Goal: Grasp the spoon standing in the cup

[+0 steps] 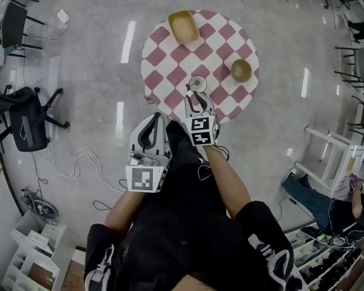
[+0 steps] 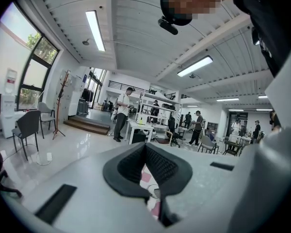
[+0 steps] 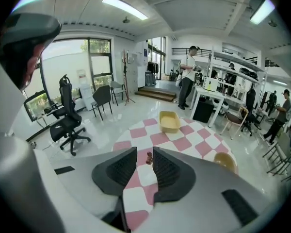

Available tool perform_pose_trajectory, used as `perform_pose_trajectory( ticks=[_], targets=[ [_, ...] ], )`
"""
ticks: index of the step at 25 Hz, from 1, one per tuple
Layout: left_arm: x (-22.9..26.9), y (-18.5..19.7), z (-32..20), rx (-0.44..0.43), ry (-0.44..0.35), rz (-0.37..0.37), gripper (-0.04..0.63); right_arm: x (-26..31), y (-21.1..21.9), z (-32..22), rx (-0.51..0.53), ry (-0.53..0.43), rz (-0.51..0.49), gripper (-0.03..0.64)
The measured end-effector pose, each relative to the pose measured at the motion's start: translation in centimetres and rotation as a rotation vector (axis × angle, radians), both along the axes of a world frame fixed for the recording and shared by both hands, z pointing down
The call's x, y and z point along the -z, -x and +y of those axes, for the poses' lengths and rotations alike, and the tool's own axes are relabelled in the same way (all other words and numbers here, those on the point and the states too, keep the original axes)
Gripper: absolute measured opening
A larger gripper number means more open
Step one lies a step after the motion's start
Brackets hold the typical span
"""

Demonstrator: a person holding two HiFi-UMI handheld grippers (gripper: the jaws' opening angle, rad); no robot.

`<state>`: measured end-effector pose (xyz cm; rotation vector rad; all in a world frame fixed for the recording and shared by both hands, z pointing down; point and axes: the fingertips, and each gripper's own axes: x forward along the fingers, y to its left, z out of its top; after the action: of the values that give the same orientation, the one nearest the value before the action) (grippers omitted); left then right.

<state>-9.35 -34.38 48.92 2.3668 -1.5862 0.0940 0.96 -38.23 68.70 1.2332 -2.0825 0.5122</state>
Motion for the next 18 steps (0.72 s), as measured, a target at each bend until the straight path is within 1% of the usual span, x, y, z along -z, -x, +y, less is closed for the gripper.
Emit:
perform_pose_trajectory(
  ticks=[5,8,13,15,18],
  targets=[
    [-0.9,0.3,-1.6,0.014,0.02,-0.005,0.008,-4.0,0.1,-1.5,0.043,0.044,0.086,0.144],
    [-1.5,0.5,-2.0,0.02,0.038,-0.006,0.008,-5.6,0.3,-2.1,0.058,0.065,0.111,0.15],
    [-1.1,0.7,-2.4,0.022,0.011,0.006,0.008,-7.6,0.6,-2.7,0.079,0.09,0.155,0.15],
    [-1.3,0.6,-2.5,0.026,0.009,0.009,0.008,-8.1,0.5,-2.8,0.085,0.095,0.17,0.145],
    [-1.4,0.6,-2.6,0.031,0.016,0.005,0.007,-8.6,0.4,-2.9,0.083,0.098,0.185,0.111]
  ],
)
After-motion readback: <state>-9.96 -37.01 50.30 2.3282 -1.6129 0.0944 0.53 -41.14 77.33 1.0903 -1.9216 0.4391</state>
